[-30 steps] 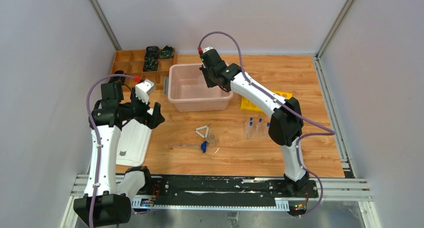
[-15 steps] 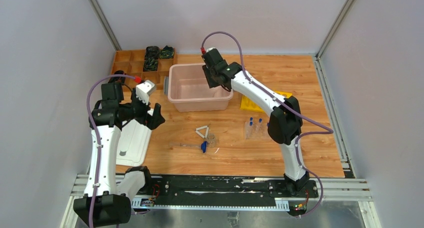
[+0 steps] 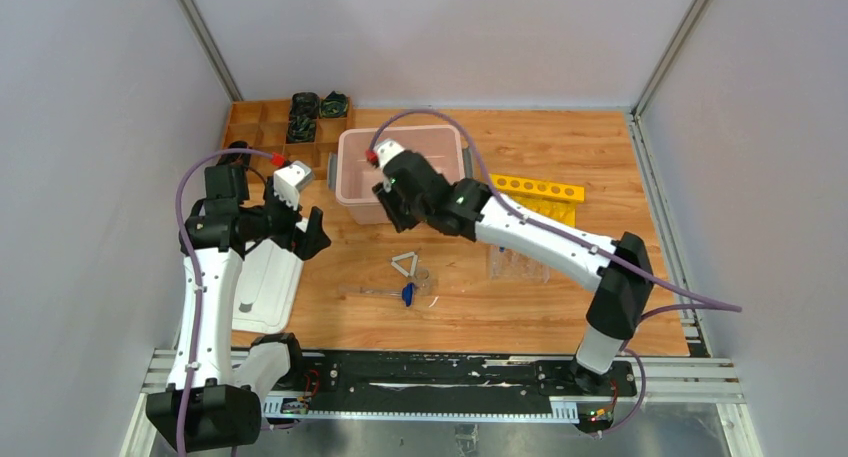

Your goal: Organize the chemistry lab equipment

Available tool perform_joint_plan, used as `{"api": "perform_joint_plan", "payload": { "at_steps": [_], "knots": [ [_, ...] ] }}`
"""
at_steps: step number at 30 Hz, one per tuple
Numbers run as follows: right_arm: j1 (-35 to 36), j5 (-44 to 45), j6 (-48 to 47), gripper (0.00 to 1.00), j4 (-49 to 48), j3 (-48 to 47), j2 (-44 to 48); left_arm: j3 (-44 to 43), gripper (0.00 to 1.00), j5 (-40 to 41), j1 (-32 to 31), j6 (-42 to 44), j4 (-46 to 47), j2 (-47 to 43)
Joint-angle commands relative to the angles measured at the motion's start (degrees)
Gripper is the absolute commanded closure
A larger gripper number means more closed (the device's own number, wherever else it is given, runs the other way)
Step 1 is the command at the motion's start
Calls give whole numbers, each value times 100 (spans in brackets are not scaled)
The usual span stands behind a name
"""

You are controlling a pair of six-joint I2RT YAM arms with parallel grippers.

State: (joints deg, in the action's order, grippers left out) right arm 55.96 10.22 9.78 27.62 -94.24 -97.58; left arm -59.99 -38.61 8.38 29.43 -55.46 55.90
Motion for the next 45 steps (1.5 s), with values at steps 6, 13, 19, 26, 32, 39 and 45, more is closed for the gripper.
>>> {"api": "perform_joint_plan", "payload": {
  "at_steps": [6,13,19,26,32,39,45],
  "knots": [
    [514,-791,239,67,-177,723,-926,-139,0,186,-34,113,0,-26],
    [534,-890,295,68,-178,799,-1448,-71,0,187,-30,202,0,-120],
    [535,-815,274,68,-194,834,-1717,-57,0,164,-30,237,0,-130],
    [533,-639,280,69,-309,881,-1950,-92,0,177,-32,229,0,-172],
    [530,-436,322,68,-633,1151,-1905,-62,0,195,-30,228,5,-208],
    [534,-537,390,75,-814,1348,-1999,-91,0,205,-32,212,5,-245],
    [527,-470,170,99,-767,1256,-1681,-83,0,196,-32,224,2,-284]
  ]
}}
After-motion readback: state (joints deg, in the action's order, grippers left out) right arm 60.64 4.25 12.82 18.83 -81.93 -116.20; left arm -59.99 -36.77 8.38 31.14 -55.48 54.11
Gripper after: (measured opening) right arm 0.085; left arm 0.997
